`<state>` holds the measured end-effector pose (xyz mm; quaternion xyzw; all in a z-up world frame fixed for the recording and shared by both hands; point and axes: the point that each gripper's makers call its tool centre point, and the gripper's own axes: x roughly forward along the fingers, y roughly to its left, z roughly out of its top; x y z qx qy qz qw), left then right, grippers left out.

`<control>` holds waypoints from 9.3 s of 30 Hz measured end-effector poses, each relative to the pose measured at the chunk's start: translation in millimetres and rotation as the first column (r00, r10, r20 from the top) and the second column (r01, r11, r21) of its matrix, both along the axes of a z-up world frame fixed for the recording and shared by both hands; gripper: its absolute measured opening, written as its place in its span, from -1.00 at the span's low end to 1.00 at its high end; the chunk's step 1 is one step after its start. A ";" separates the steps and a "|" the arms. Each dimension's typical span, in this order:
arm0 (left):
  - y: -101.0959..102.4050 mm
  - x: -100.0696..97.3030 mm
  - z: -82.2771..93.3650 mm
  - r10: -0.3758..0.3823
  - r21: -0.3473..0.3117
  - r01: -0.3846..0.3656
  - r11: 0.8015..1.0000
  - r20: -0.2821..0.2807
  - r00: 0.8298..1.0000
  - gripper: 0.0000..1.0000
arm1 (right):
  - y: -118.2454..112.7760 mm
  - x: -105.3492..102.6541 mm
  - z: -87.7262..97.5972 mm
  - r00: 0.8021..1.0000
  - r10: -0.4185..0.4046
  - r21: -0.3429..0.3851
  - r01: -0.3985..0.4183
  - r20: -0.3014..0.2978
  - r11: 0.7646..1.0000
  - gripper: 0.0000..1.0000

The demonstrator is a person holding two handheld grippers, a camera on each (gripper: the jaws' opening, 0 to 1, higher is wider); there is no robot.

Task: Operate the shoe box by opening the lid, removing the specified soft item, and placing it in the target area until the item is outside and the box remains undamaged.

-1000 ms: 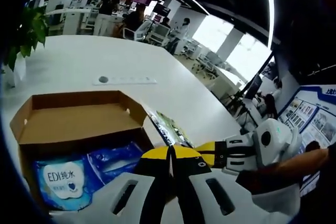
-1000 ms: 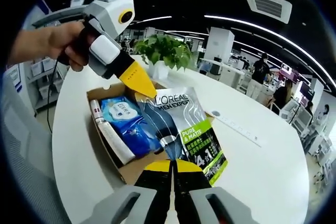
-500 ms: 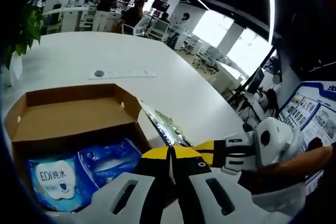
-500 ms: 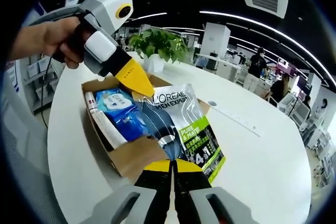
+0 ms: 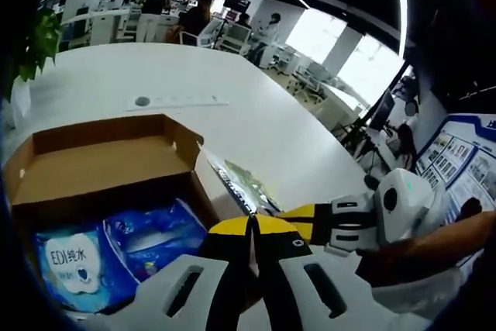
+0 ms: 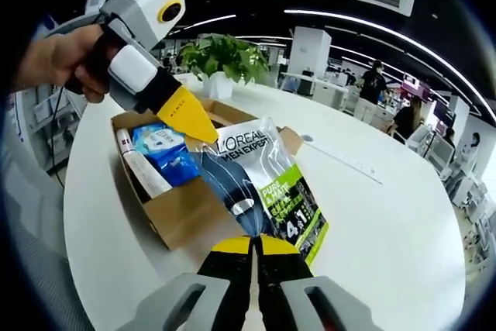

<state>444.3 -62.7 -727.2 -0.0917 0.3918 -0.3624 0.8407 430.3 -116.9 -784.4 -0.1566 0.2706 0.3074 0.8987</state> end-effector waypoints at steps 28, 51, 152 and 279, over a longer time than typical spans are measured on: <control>-18.4 6.6 -18.2 0.019 0.018 -0.019 1.000 -0.012 1.000 -1.00 | 3.5 7.1 7.4 0.999 -0.025 0.056 0.023 0.037 0.998 -0.92; -19.0 7.9 -23.9 -0.017 0.071 0.014 0.997 0.033 0.999 -1.00 | 14.0 4.5 -0.2 1.000 0.000 0.077 -0.001 0.008 0.997 -1.00; 192.4 -5.8 36.0 0.177 0.103 -0.226 0.969 0.351 0.919 -0.10 | -23.2 -9.3 -46.6 0.993 0.041 -0.113 -0.053 -0.112 0.992 -0.42; 289.4 -35.9 -14.4 0.471 0.233 -0.492 0.839 0.141 0.871 -0.20 | -21.5 29.8 23.7 0.982 0.024 0.110 -0.003 -0.189 0.994 0.01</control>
